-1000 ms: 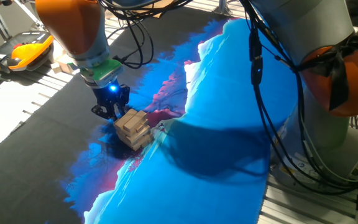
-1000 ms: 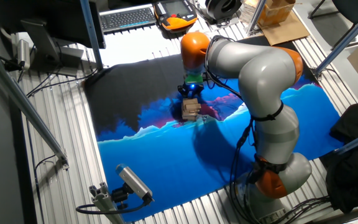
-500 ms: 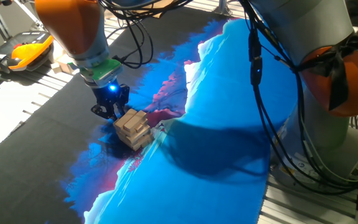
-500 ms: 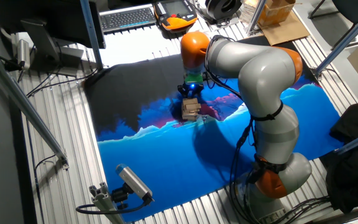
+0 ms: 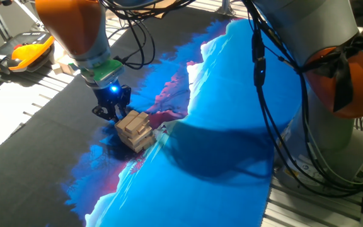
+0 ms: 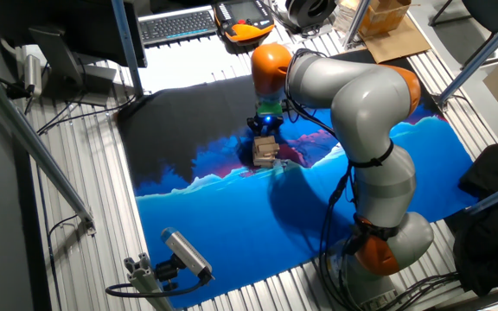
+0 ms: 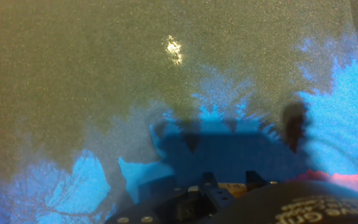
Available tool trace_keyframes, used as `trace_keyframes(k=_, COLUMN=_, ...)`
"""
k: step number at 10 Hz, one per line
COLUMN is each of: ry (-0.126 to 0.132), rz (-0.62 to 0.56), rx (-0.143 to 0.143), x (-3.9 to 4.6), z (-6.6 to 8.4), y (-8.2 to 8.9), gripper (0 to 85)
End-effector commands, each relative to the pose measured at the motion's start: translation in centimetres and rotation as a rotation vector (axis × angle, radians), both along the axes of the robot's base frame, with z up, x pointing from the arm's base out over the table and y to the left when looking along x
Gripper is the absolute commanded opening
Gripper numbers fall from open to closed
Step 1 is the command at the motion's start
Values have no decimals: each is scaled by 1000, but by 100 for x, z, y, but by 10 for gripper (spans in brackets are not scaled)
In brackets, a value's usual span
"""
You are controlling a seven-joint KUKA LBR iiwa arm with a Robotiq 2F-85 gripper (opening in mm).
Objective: Play Jenga
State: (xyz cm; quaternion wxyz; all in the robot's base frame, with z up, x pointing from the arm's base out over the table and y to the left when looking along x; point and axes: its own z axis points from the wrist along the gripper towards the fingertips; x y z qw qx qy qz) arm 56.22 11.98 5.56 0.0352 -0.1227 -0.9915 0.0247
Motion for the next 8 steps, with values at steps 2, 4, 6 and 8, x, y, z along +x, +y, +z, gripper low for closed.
trace_keyframes(k=2, ry=0, rz=0, rx=0, x=3, z=2, y=-1, gripper=170)
trace_keyframes(k=4, ry=0, rz=2, rx=0, x=3, z=3, y=-2, gripper=170)
trace_keyframes(k=6, ry=0, rz=2, rx=2, x=-3, z=9, y=-1, gripper=170)
trace_keyframes(k=8, ry=3, rz=2, rx=2, x=-12, z=19, y=0, gripper=170)
